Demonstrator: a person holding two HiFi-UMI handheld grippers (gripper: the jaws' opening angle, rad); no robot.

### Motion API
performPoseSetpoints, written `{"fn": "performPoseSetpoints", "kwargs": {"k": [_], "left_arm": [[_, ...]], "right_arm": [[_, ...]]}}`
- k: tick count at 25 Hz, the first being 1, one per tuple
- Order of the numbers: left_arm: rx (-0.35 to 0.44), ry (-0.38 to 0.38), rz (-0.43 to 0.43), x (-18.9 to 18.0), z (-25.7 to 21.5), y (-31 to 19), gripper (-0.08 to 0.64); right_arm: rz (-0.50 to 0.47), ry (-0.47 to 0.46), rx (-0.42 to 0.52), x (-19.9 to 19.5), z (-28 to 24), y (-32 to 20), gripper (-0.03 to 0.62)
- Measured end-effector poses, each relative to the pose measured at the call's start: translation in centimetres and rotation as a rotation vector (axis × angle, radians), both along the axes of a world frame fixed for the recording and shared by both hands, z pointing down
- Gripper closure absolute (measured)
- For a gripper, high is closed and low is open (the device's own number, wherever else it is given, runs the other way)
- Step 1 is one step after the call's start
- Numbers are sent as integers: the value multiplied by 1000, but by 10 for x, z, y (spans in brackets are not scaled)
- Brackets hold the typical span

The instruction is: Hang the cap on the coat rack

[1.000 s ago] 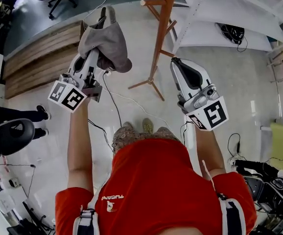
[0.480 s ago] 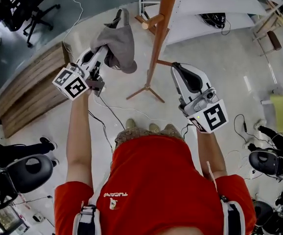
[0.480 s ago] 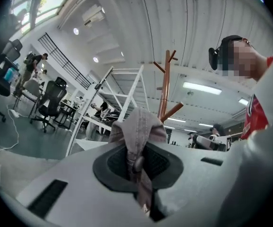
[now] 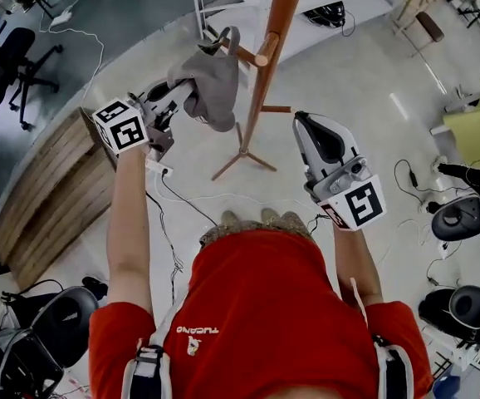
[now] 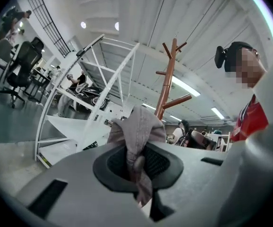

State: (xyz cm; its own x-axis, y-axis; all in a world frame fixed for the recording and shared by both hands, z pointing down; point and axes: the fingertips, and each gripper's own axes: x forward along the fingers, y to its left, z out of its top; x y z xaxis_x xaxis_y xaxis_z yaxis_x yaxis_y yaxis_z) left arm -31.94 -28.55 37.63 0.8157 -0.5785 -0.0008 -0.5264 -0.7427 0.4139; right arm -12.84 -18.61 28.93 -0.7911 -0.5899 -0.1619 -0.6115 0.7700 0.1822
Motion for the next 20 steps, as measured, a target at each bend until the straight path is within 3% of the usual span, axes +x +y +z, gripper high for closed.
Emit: {"fn": "performPoseSetpoints", "kwargs": {"k": [5, 9, 16, 20], "left_arm": [[-47, -1, 120, 19, 17, -10, 528], [-44, -30, 154, 32, 39, -6, 526], [0, -32, 60, 53, 56, -6, 509], [53, -81, -25, 58, 60, -8, 397]], "right_arm": [[65, 13, -11, -2, 4, -1, 569], [86, 24, -19, -7, 12, 1, 569], [87, 33, -37, -6, 14, -6, 569], [77, 37, -44, -6, 18, -10, 569]]}}
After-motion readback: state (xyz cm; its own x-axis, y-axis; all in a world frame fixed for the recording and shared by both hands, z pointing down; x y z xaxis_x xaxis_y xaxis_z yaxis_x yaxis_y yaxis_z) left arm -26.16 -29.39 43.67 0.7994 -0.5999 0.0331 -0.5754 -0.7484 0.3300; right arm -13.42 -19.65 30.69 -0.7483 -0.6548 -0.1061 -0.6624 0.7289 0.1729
